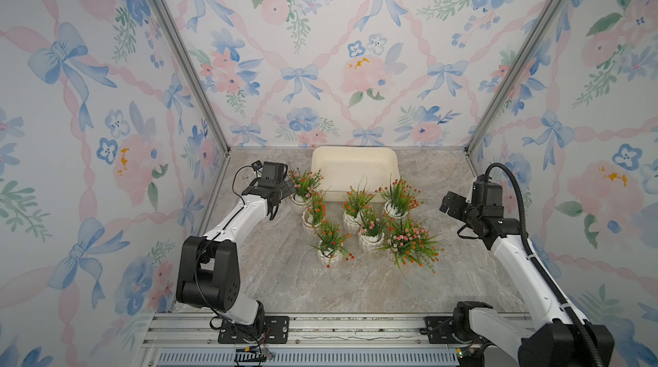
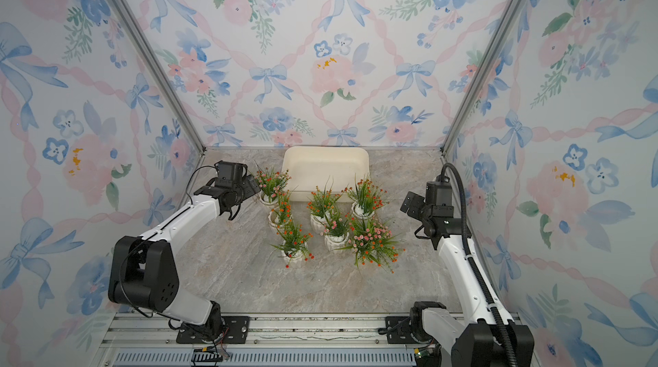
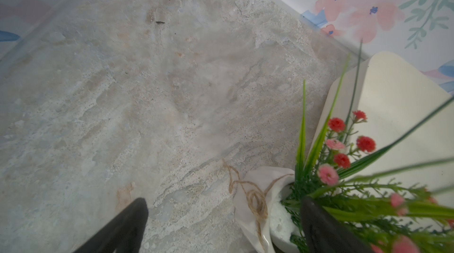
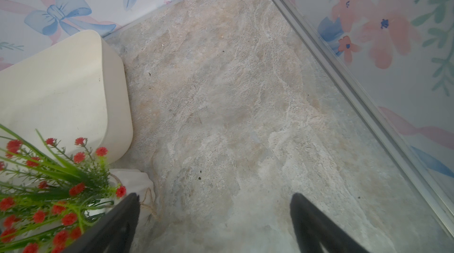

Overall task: Put the potted gypsophila into the storage box
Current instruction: Pick up the baby's breath potted plant from the center of the board.

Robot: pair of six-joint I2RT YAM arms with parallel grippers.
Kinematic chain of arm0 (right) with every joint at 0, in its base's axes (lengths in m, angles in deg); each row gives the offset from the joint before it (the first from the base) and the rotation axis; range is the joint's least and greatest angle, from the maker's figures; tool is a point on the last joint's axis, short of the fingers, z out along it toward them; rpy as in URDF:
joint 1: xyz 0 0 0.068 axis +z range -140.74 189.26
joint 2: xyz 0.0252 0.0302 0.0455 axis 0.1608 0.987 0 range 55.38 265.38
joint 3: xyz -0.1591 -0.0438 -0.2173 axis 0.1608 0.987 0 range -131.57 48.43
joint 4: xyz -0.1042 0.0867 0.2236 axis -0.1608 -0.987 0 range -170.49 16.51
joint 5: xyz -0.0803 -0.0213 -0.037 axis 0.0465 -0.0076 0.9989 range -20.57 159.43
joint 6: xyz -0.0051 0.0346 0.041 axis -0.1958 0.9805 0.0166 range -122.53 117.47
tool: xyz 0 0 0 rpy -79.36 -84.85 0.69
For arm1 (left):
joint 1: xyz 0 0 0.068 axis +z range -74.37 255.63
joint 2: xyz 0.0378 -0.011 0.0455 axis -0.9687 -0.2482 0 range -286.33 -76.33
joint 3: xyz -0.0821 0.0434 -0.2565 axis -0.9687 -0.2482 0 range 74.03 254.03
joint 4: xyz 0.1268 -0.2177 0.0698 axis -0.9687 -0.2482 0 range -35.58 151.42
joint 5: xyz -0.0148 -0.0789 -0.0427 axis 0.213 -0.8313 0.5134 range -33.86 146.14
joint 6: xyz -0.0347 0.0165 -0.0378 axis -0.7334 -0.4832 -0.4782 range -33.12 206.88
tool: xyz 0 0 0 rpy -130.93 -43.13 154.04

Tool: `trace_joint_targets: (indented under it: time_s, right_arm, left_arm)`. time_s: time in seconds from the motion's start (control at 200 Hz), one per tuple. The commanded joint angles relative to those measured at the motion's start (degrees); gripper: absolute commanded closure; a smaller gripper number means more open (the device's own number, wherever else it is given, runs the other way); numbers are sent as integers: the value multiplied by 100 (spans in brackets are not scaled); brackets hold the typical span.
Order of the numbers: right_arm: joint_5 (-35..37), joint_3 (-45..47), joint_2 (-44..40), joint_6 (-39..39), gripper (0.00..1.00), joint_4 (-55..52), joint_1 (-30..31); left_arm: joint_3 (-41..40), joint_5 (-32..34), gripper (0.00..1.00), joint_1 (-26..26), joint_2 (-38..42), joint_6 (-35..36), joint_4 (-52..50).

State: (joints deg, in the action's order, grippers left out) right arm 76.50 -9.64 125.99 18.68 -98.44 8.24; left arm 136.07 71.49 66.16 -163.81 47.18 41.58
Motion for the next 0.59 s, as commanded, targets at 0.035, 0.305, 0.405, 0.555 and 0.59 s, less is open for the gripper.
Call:
trace_joint_targets:
  time_s: [0.035, 0.305, 0.405, 0.555, 0.59]
  right_arm:
    - [5, 127, 8, -100, 3, -118, 34]
    - [-56, 234, 43, -104, 3, -54, 24]
    - [-68, 265, 33, -117, 3, -60, 20]
    - [-65, 313, -20, -135, 3, -64, 14]
    - [-58, 330, -35, -135, 3, -64, 3]
  left_arm:
    - [119, -268, 3, -11, 50, 286, -486]
    - [326, -835, 7, 16, -478, 367, -484]
    - [382, -932, 9, 15, -686, 362, -478]
    - [499, -1116, 13, 16, -951, 365, -477]
    - [510, -1143, 14, 16, -980, 360, -477]
